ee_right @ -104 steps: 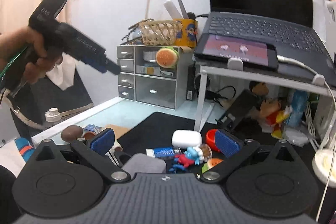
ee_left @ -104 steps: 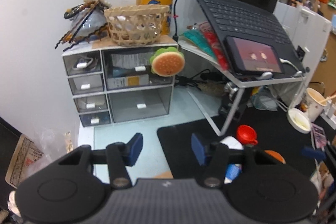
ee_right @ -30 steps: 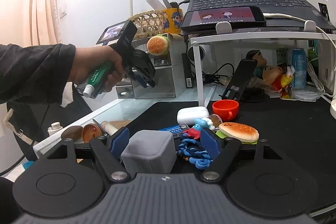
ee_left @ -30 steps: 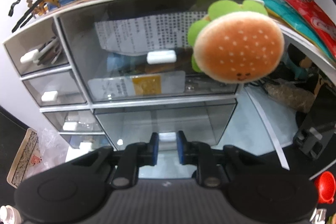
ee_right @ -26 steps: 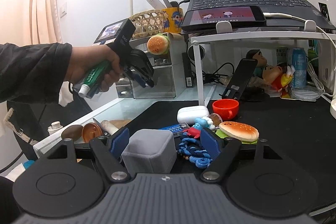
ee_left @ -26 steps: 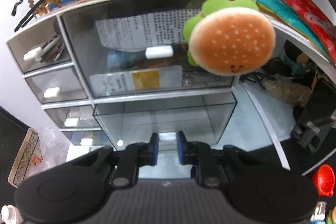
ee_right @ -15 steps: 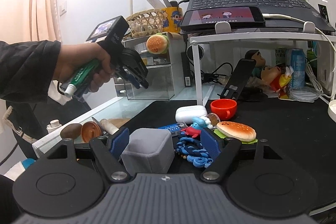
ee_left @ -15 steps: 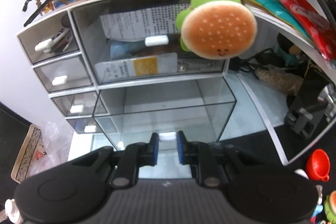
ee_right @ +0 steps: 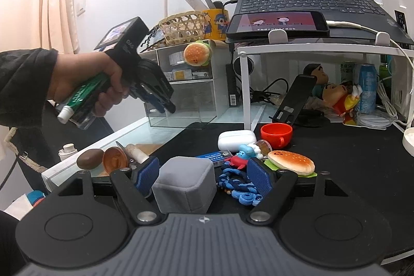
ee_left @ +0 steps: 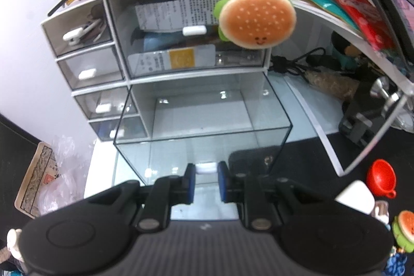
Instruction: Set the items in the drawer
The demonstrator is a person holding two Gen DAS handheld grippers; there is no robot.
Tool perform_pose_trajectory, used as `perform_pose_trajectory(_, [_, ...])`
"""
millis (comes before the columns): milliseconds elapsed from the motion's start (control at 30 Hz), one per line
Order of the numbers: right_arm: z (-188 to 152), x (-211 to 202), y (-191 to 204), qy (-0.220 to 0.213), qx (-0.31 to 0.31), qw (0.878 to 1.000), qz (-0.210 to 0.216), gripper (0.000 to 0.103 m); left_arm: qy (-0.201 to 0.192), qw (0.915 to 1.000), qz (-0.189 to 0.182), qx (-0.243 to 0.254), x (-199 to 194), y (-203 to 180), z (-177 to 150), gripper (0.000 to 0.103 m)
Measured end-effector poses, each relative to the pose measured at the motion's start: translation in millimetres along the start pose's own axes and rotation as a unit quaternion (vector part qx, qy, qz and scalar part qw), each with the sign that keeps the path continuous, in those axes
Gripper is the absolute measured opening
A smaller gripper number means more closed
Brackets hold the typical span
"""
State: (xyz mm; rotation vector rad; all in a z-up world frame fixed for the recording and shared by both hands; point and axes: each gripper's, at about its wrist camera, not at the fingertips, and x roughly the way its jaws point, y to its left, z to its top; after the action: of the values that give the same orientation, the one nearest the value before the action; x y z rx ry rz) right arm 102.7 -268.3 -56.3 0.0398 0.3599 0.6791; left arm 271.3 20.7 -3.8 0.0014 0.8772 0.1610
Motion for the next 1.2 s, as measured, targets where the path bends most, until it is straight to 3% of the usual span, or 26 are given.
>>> perform_pose_trajectory(1200, [1, -5, 7, 0.004, -0.02, 1.0, 0.001, 0.08, 0.01, 0.9998, -0.018, 0.001, -39, 4, -43, 0.019])
